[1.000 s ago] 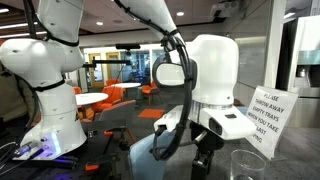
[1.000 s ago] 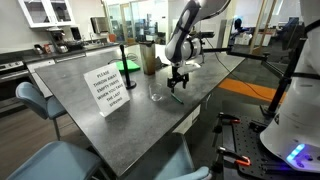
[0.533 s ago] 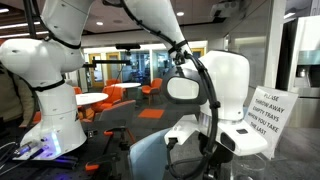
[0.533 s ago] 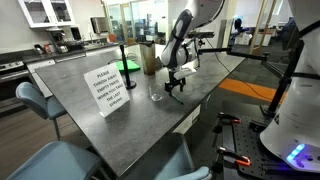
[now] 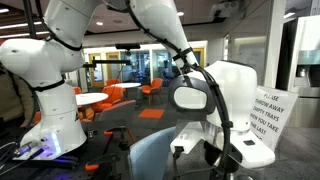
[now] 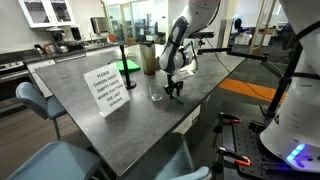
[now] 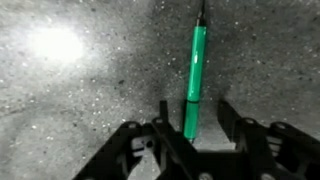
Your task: Put the green pen inside the glass cup
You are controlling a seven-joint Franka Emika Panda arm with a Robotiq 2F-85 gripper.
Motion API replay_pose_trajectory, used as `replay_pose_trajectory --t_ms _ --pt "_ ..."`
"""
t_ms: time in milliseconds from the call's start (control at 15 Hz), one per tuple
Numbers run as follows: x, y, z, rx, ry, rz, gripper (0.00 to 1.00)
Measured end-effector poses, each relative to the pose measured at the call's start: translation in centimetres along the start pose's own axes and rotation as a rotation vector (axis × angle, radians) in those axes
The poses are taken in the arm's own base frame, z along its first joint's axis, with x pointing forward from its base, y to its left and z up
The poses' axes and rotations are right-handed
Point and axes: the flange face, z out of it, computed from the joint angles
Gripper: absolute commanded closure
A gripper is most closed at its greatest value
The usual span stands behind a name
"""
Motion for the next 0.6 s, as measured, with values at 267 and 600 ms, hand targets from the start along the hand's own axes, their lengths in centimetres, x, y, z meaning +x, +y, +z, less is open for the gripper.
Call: replay_pose_trajectory --t_ms 267,600 --pt "0.3 -0.01 -0.15 0.002 0.006 0.001 0.99" --pt "0.53 0.23 -0.42 -0.001 0.017 0.0 0.96"
